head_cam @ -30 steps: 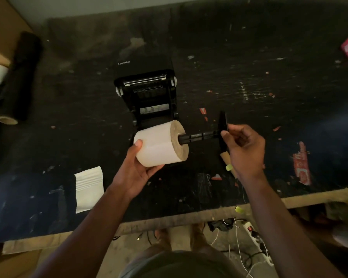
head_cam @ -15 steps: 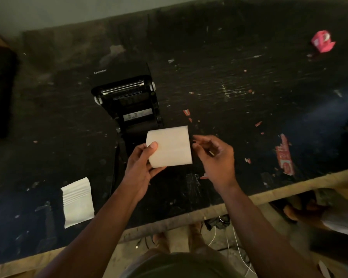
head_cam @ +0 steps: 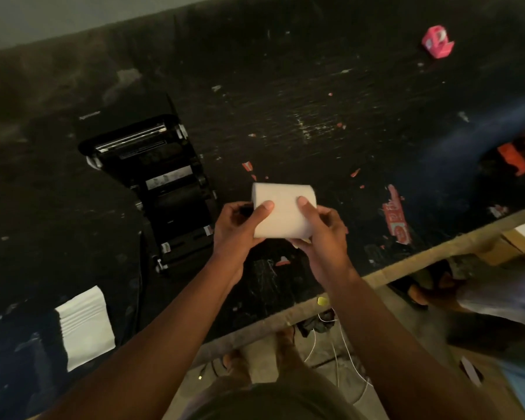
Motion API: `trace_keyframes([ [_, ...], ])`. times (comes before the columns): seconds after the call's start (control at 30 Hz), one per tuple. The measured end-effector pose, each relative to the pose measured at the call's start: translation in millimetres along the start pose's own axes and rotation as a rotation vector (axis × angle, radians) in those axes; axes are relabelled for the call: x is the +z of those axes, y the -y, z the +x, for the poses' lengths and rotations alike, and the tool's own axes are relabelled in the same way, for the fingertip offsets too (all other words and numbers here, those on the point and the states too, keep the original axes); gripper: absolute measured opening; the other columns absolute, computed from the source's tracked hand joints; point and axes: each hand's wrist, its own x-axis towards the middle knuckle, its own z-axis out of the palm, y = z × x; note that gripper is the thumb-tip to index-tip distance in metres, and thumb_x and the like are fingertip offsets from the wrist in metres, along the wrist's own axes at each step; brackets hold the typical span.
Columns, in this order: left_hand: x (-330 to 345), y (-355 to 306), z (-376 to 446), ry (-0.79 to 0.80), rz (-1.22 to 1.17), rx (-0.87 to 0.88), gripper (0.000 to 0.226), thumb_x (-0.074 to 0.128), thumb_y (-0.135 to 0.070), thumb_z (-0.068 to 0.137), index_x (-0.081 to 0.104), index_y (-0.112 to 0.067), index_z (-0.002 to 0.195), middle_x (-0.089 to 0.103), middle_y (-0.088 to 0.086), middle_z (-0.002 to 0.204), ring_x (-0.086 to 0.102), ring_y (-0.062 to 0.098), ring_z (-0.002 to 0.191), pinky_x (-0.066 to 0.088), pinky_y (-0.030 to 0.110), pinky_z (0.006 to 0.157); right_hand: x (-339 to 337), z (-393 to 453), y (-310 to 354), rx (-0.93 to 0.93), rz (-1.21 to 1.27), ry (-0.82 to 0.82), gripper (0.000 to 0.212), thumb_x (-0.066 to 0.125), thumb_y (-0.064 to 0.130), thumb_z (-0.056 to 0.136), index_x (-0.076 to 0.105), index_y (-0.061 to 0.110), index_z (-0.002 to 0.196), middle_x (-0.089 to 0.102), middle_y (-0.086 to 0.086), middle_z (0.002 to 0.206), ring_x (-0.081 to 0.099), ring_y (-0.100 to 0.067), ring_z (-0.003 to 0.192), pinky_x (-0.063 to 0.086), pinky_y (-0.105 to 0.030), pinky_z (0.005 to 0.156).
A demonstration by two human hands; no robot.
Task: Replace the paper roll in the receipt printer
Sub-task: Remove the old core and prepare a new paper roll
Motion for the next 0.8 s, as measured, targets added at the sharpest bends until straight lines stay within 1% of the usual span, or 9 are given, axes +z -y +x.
trace_keyframes([
  [0.07, 18, -5, 6, 0.053, 0.039, 0.011, 0.056, 0.090, -0.051, 0.068, 0.063, -0.028, 0.111, 0.068, -0.002, 0.121, 0.069, 0.014, 0.110, 0.062, 0.023, 0.066, -9, 7, 14, 0.013, 0.070, -0.030, 0.061, 0.087, 0.034, 0.080, 0.057, 0.008, 0.127, 0.068, -0.010, 0.122, 0.069, -0.026, 0.112, 0.065, -0.047, 0.078],
  [0.13, 31, -9, 14, 0.149, 0.091, 0.017, 0.068, 0.083, -0.067, 0.065, 0.060, -0.031, 0.117, 0.065, -0.003, 0.124, 0.068, 0.015, 0.113, 0.063, 0.029, 0.071, -22, 14, 29, 0.011, 0.121, -0.029, 0.057, 0.086, 0.033, 0.081, 0.058, 0.011, 0.126, 0.063, -0.011, 0.128, 0.063, -0.029, 0.119, 0.064, -0.054, 0.085],
  [0.23, 44, -13, 36, 0.220, 0.142, -0.031, 0.074, 0.057, -0.085, 0.076, 0.058, -0.034, 0.130, 0.064, -0.005, 0.126, 0.067, 0.019, 0.115, 0.057, 0.043, 0.092, -41, 24, 50, -0.015, 0.172, -0.021, 0.047, 0.084, 0.031, 0.082, 0.060, 0.019, 0.120, 0.061, -0.011, 0.133, 0.061, -0.031, 0.123, 0.061, -0.060, 0.091],
  [0.3, 51, -7, 55, 0.139, 0.401, 0.064, 0.038, 0.057, -0.064, 0.094, 0.064, -0.036, 0.118, 0.067, -0.008, 0.120, 0.067, 0.017, 0.114, 0.054, 0.039, 0.095, -50, 29, 62, -0.035, 0.207, -0.062, 0.035, 0.085, 0.029, 0.082, 0.063, 0.028, 0.109, 0.062, -0.007, 0.129, 0.062, -0.030, 0.120, 0.062, -0.059, 0.088],
  [0.37, 59, 5, 75, 0.129, 0.817, 0.246, 0.004, 0.065, -0.035, 0.098, 0.065, -0.037, 0.100, 0.068, -0.016, 0.104, 0.068, 0.010, 0.105, 0.053, 0.030, 0.086, -59, 33, 69, -0.060, 0.214, -0.123, 0.029, 0.086, 0.028, 0.081, 0.062, 0.035, 0.096, 0.063, -0.004, 0.121, 0.063, -0.026, 0.113, 0.064, -0.056, 0.083],
  [0.5, 88, 38, 105, 0.390, 1.265, 0.377, 0.025, 0.079, -0.027, 0.087, 0.063, -0.036, 0.104, 0.063, -0.008, 0.110, 0.064, 0.015, 0.108, 0.049, 0.031, 0.084, -76, 41, 72, -0.073, 0.156, -0.135, 0.033, 0.084, 0.036, 0.082, 0.064, 0.031, 0.107, 0.062, -0.005, 0.130, 0.061, -0.027, 0.122, 0.063, -0.055, 0.087],
  [0.6, 102, 54, 121, 0.493, 1.515, 0.394, 0.042, 0.084, -0.029, 0.082, 0.062, -0.027, 0.118, 0.062, 0.004, 0.126, 0.060, 0.024, 0.118, 0.048, 0.040, 0.096, -86, 42, 67, -0.080, 0.132, -0.158, 0.033, 0.085, 0.041, 0.080, 0.066, 0.034, 0.106, 0.063, -0.005, 0.133, 0.061, -0.027, 0.124, 0.062, -0.055, 0.090],
  [0.77, 107, 46, 143, 0.482, 1.510, 0.453, 0.037, 0.080, -0.029, 0.085, 0.048, -0.047, 0.081, 0.064, 0.000, 0.121, 0.062, 0.018, 0.109, 0.050, 0.044, 0.100, -104, 40, 61, -0.062, 0.191, -0.172, 0.033, 0.087, 0.036, 0.079, 0.068, 0.031, 0.105, 0.062, -0.008, 0.137, 0.061, -0.030, 0.127, 0.063, -0.056, 0.088],
  [0.8, 107, 42, 145, 0.467, 1.515, 0.458, 0.034, 0.079, -0.031, 0.086, 0.050, -0.047, 0.082, 0.063, 0.000, 0.119, 0.061, 0.016, 0.104, 0.052, 0.044, 0.098, -108, 40, 60, -0.064, 0.202, -0.169, 0.030, 0.086, 0.035, 0.080, 0.069, 0.032, 0.105, 0.062, -0.008, 0.136, 0.061, -0.030, 0.127, 0.062, -0.056, 0.089],
])
